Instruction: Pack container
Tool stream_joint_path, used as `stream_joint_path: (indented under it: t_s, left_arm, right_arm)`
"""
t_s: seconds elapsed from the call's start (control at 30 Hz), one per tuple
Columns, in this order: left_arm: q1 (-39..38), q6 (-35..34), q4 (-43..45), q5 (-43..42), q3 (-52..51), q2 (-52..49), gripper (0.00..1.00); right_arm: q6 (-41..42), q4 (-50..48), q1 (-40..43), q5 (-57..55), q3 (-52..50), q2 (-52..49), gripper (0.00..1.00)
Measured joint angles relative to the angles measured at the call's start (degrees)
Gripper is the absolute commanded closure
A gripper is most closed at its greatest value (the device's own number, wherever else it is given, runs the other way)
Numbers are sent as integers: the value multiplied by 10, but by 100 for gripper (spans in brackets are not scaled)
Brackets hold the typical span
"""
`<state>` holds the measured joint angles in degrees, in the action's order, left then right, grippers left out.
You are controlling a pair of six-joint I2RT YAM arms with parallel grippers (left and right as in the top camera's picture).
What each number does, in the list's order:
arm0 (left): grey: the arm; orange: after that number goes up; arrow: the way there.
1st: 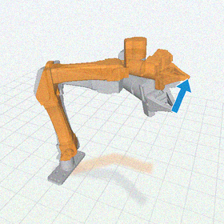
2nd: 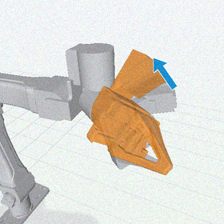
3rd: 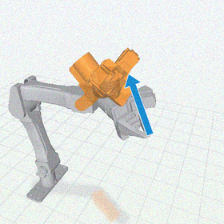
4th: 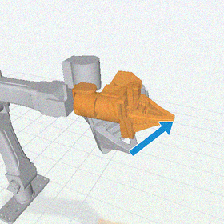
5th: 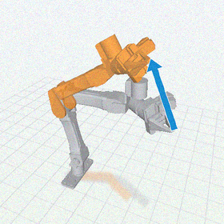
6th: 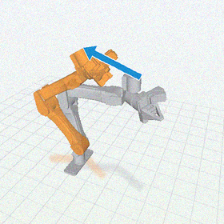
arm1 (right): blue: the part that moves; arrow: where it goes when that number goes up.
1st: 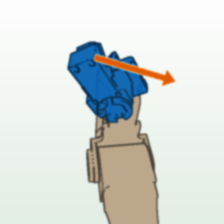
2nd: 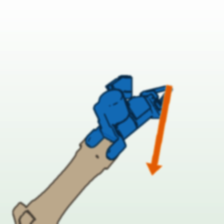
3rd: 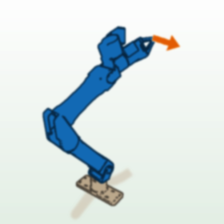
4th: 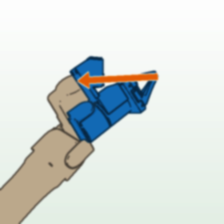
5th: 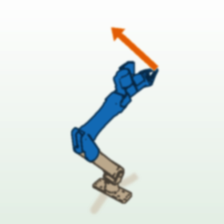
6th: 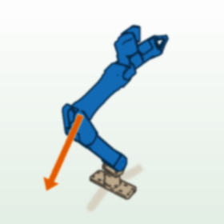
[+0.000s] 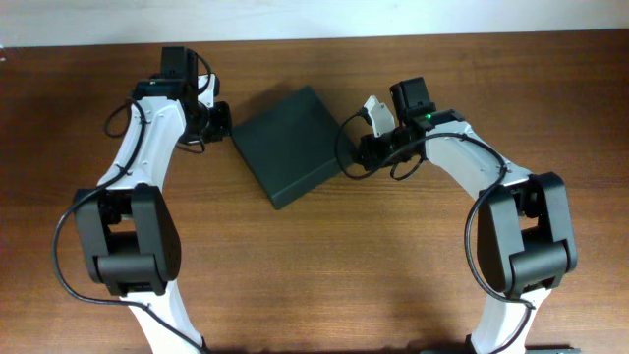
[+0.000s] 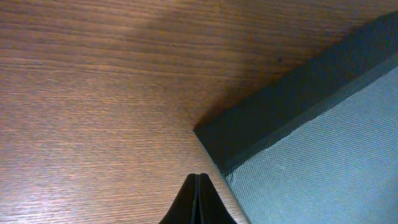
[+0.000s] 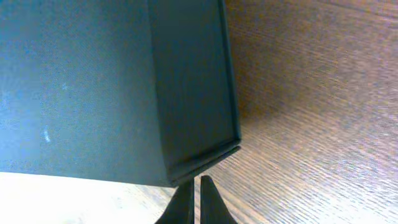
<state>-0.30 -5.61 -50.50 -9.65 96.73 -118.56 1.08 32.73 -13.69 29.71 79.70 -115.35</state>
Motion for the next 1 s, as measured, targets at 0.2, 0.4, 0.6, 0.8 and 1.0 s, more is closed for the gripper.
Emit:
stream_joint_path:
  t_s: [0.2,0.4,0.6,0.8,1.0]
  left_arm:
    - [0,0,-11,-22,0,-40,98]
    - [0,0,-11,-28,-2,-54,98]
    - [-1,0,9,-32,-2,-54,98]
    - [-10,-1,35,-32,-2,-54,98]
    - [-21,-7,61,-38,-2,-58,98]
  right_arm:
    - [-1,-7,0,-39,0,0,96]
    - [-2,-26,9,-73,0,0,96]
    - [-2,-70,13,-63,0,0,96]
    - [-2,-78,-7,-45,0,0,96]
    - [-2,-19,-35,-35,0,0,96]
